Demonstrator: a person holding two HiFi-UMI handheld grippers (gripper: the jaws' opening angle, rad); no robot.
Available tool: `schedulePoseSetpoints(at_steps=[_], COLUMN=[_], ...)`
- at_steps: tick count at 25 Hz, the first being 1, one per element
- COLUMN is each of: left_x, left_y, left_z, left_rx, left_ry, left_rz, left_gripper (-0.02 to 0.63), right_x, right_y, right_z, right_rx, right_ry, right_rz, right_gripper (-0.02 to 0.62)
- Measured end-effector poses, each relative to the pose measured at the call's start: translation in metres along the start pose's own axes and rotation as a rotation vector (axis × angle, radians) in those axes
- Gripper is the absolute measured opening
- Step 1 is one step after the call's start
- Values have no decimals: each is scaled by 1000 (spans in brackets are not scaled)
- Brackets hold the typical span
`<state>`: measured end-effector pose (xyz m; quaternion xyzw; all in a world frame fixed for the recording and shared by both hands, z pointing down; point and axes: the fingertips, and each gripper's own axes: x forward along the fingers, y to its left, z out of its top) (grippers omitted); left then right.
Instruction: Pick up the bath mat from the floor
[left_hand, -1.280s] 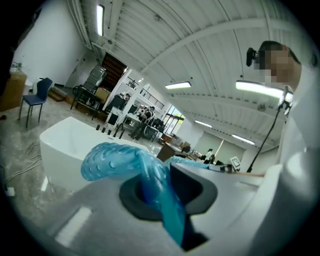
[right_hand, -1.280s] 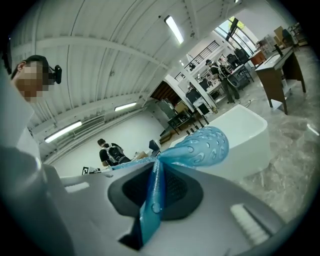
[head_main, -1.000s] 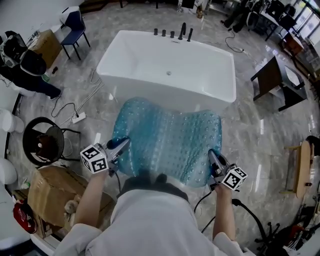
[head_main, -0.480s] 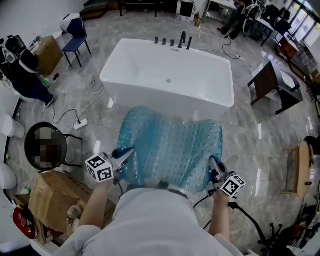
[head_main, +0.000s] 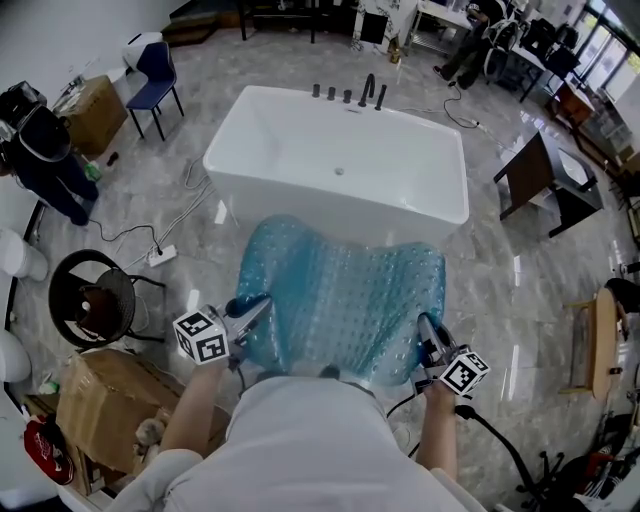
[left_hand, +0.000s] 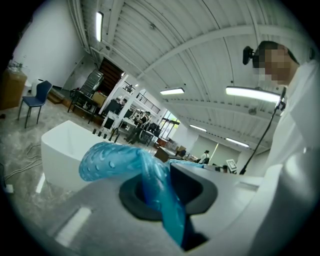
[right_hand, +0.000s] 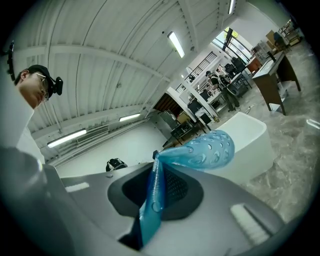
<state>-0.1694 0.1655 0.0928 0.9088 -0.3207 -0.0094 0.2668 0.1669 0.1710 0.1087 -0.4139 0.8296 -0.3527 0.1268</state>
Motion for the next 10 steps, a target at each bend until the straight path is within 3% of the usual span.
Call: schedulePoseSetpoints(at_steps=[10], left_x=[-9], left_y=[2], left_z=[8], left_rx=[-1], left_ry=[-19], left_rz=[8], left_gripper=[49], right_x=[6], right_y=[11], right_z=[2], right_rx=[11], right_ry=[-37], right_rz=[-6], right_gripper=[34])
